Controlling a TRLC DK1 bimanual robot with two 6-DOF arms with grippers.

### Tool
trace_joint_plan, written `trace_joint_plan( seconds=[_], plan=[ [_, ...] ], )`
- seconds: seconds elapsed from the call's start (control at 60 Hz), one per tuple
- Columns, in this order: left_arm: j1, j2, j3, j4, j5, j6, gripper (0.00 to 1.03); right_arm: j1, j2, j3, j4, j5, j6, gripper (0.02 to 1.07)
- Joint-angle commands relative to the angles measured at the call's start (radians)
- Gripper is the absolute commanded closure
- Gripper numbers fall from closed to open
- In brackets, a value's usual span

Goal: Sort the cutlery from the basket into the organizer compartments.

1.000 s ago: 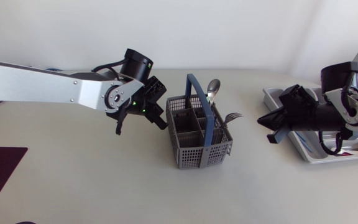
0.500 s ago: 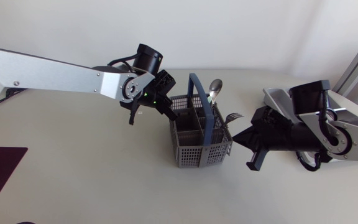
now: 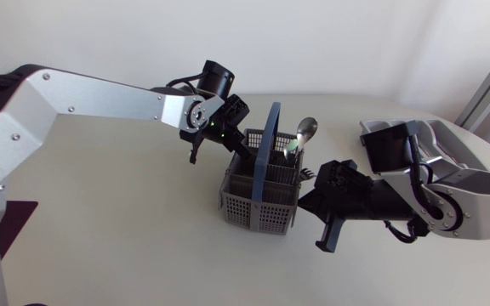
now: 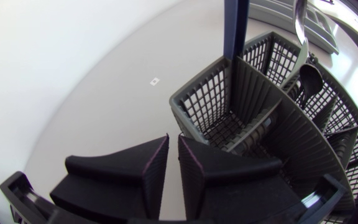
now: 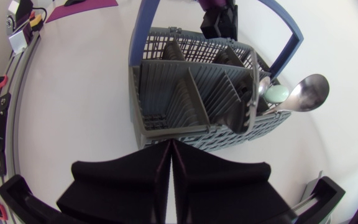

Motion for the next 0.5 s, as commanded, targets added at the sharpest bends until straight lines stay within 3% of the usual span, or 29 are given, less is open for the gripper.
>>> trace_joint_plan(
  seconds=[0.0, 0.083, 0.167, 0.283, 0.367, 0.483],
  plan=[
    [-0.006, 0.025, 0.019, -0.024, 0.015, -0.007, 0.89, 0.015, -0.049, -0.03, 0.005, 0.009, 0.03, 1.02],
    [0.01, -0.008, -0.01, -0.024, 0.015, 0.003, 0.89, 0.007, -0.118, -0.052, -0.008, 0.012, 0.028, 1.0],
    [0.03, -0.062, -0.06, -0.024, 0.015, 0.009, 0.89, -0.015, -0.195, -0.076, -0.026, 0.01, 0.03, 0.9],
    [0.044, -0.16, -0.154, -0.01, 0.015, 0.032, 0.89, -0.056, -0.259, -0.09, -0.044, 0.001, 0.036, 0.89],
    [0.044, -0.246, -0.247, 0.018, 0.015, 0.055, 0.89, -0.082, -0.265, -0.09, -0.046, -0.013, 0.05, 0.74],
    [0.044, -0.341, -0.336, 0.025, 0.015, 0.072, 0.89, -0.094, -0.267, -0.083, -0.04, -0.028, 0.077, 0.74]
  ],
)
